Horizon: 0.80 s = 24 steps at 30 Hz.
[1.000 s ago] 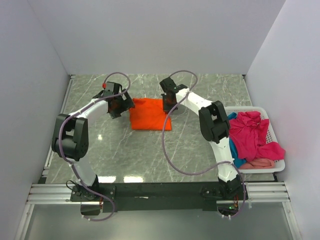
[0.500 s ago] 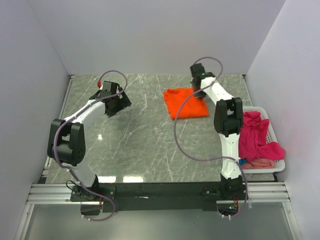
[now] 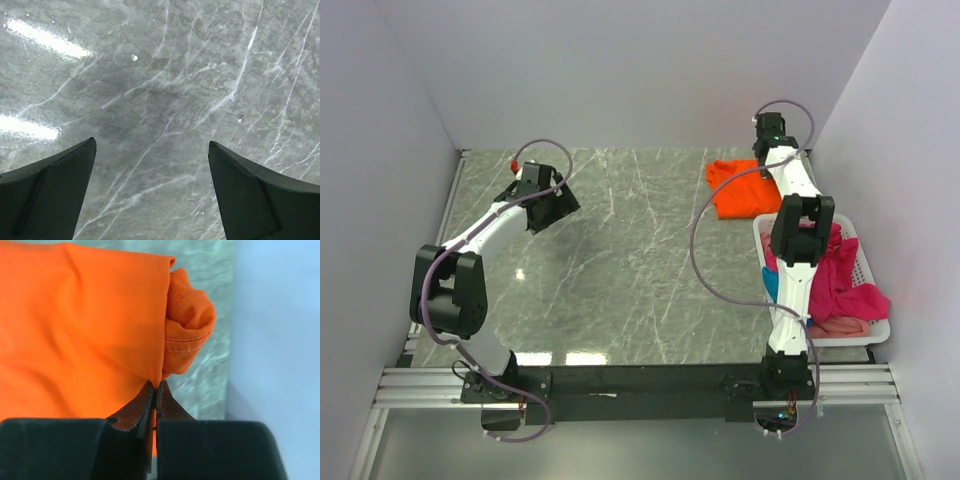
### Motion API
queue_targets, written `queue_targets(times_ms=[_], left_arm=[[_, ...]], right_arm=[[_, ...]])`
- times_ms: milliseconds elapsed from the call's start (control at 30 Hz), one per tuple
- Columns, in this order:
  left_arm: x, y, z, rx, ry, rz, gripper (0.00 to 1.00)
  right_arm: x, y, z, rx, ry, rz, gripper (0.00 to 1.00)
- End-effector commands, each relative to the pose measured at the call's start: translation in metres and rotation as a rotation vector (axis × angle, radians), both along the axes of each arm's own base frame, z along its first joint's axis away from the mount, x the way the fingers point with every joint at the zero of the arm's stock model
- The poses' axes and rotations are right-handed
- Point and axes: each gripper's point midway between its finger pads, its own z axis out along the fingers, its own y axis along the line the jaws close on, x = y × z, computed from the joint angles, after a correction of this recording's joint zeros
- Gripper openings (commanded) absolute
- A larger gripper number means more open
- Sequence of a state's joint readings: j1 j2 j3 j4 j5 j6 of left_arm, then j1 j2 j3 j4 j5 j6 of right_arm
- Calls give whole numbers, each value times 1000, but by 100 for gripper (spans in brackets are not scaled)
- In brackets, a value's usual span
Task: Fold and stack the t-shirts
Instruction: Neatly place the folded tshirt to the corner
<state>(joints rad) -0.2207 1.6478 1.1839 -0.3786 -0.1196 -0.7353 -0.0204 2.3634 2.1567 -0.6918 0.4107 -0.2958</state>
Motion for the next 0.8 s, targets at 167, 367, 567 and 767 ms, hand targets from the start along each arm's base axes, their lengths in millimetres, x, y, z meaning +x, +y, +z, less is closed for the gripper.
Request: queue_targets(times_ms=[167, 367, 567, 767], left_arm=[[14, 14, 40, 45, -109, 37, 99], [20, 27, 55, 78, -133, 90, 100], [15, 17, 99, -3, -243, 59, 100], [-11, 23, 119, -53, -257, 125, 99]], right_arm=[[36, -55, 30, -134, -155, -78, 0], [35, -73, 39, -217, -221, -189, 73], [25, -50, 120, -154, -383, -220, 79], [-34, 20, 172, 160, -554, -345, 81]])
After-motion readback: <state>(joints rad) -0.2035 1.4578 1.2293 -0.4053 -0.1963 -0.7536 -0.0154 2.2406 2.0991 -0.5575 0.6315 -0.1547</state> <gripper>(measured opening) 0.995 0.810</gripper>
